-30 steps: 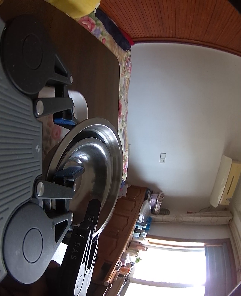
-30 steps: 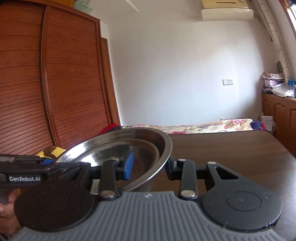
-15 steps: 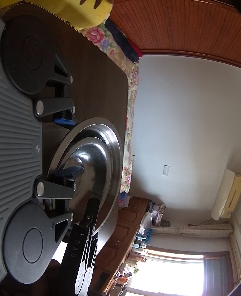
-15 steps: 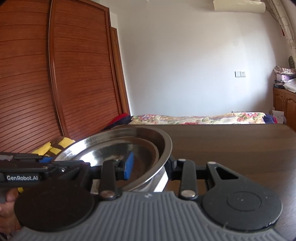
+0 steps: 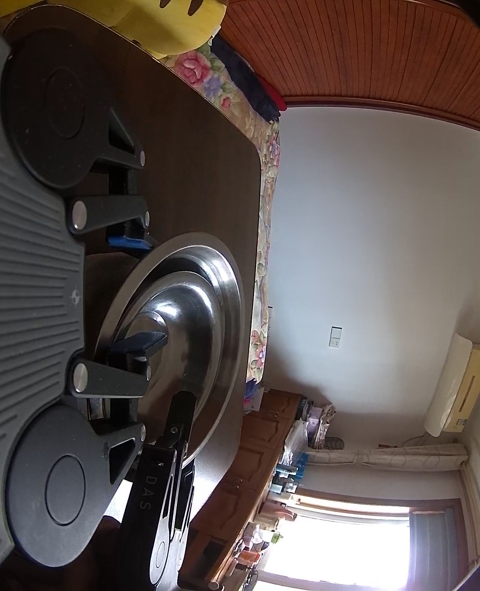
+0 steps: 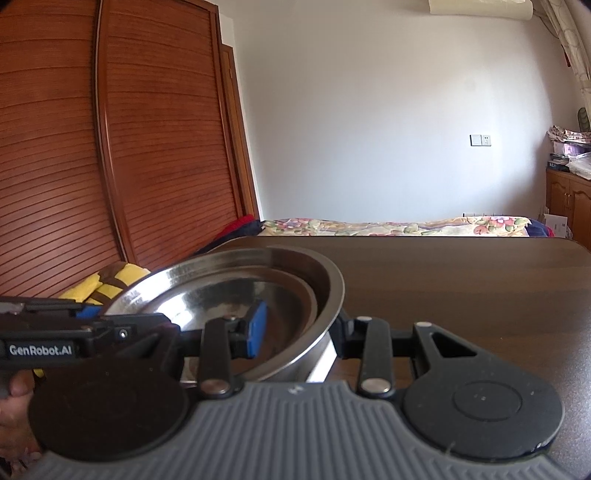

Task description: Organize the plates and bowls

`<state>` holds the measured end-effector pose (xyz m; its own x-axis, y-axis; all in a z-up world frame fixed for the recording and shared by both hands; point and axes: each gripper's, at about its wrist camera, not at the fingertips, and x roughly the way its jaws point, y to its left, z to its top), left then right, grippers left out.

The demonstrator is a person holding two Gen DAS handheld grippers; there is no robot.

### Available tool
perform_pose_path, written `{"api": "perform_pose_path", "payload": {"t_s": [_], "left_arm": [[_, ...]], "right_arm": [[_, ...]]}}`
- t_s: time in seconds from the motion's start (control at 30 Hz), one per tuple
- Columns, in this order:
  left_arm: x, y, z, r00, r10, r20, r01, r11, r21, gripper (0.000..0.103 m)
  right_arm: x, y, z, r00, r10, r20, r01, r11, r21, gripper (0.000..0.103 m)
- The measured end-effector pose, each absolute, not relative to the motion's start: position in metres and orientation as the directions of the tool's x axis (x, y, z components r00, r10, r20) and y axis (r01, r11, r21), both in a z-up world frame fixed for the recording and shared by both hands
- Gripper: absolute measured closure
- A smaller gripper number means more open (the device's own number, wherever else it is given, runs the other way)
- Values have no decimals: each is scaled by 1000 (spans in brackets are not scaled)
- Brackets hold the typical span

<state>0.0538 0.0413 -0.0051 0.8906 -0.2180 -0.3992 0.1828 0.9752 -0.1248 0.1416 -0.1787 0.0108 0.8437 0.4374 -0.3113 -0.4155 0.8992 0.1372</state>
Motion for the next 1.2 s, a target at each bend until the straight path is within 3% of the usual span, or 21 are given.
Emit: {"api": "perform_pose_path", "payload": {"t_s": [0.1, 0.2, 0.27, 0.63, 0.93, 1.2], "left_arm": [[54, 43, -7, 890, -224, -398, 188, 974, -128, 56], [53, 44, -7, 891, -218, -398, 185, 975, -120, 48], [54, 45, -7, 892, -207, -401, 175, 978, -114, 42], [44, 42, 4, 905, -164, -393, 145, 986, -77, 34], [28, 36, 17, 915, -144, -376, 137, 990, -46, 23], [19, 26, 38, 933, -154, -326, 151, 988, -35, 6]], "right_arm": [[142, -177, 11, 844, 435, -314, -416, 900, 130, 62], [139, -176, 13, 855, 412, -315, -400, 911, 104, 50], [135, -175, 17, 864, 400, -307, -395, 915, 80, 49], [117, -192, 30, 895, 350, -277, -347, 936, 62, 49], [102, -207, 36, 914, 307, -264, -300, 952, 66, 48], [92, -216, 49, 927, 279, -250, -273, 960, 56, 29]]}}
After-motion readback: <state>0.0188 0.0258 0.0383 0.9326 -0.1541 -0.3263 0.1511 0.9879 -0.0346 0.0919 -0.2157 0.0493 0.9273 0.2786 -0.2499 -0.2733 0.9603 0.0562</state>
